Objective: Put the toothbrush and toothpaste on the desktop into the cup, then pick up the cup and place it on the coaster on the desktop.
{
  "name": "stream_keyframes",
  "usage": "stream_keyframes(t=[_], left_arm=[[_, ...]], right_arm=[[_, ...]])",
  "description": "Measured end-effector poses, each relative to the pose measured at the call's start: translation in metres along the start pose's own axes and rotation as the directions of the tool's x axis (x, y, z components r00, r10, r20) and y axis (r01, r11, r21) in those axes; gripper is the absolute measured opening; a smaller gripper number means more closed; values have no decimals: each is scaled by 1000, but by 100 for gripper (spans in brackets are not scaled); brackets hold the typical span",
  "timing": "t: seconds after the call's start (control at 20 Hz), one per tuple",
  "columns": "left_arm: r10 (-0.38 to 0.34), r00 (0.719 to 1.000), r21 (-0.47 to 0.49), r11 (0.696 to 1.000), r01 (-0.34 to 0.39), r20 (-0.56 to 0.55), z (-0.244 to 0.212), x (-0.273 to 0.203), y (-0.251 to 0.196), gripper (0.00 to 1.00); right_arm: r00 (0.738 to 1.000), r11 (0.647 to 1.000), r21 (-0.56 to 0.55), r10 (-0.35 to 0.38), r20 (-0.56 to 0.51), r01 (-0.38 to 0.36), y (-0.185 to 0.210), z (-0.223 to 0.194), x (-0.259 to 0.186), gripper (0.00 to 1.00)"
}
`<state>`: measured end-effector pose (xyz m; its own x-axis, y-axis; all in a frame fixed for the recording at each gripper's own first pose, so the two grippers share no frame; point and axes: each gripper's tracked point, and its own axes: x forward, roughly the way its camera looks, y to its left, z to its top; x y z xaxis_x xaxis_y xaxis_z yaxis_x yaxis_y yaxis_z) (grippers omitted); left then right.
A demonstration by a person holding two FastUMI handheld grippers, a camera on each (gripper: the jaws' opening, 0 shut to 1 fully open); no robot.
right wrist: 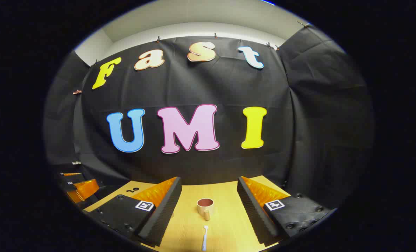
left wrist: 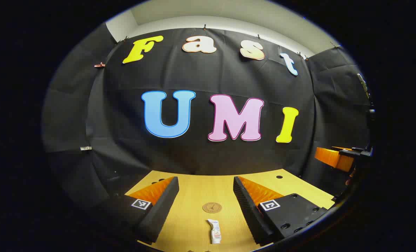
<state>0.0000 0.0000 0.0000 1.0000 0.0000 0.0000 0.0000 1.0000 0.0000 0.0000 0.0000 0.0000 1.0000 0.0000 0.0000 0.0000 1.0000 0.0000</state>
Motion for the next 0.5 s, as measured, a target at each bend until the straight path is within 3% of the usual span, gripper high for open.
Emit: stream_keyframes(t=[0.05,0.1,0.5], left_arm=[[1,1000,2,1000,-1,1,1,4,-2,97],[-4,1000,4,1000,4,1,1,8,-7,97],[-28,1000,5,1000,28,-13,-7,33,-29,97]], right_arm=[[1000,1000,10,10,-15,-9,0,-5,4,93],[1000,1000,13,14,-25,-14,-1,-8,6,99],[997,998,-6,55,-58,-56,-10,-21,18,98]])
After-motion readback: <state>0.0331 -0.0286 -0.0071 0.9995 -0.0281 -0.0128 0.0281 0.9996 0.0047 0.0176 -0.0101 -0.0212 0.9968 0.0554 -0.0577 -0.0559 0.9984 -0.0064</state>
